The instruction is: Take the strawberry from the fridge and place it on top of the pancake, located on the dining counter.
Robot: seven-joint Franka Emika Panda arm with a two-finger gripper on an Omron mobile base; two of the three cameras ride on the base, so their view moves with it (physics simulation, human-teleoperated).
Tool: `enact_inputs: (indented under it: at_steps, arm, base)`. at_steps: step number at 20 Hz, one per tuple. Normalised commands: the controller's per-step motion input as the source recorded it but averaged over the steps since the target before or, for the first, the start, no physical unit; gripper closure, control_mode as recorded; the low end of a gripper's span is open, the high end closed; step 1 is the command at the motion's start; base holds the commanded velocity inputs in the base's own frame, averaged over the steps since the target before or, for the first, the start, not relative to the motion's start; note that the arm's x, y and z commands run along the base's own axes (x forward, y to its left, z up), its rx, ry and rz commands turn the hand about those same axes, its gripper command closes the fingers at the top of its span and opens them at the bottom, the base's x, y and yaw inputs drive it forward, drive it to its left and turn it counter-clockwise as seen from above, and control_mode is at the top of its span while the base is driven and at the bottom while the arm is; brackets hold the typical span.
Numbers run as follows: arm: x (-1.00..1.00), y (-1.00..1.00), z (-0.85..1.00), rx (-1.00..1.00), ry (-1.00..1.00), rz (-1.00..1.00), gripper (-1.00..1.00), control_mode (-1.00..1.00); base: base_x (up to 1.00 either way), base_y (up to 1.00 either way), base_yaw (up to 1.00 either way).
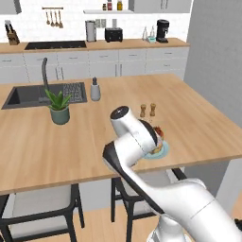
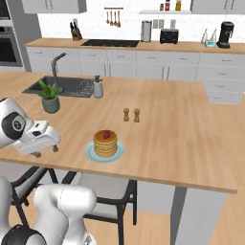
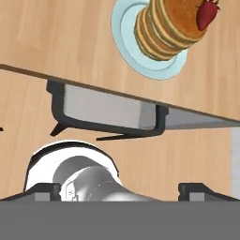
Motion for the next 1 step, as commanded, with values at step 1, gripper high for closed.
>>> enact_inputs:
  at_steps: [1]
  arm:
    - [0.0, 0.0, -0.12, -0.07, 0.0, 0.0, -1.0, -1.0]
  base:
    - [0.0, 0.0, 0.0]
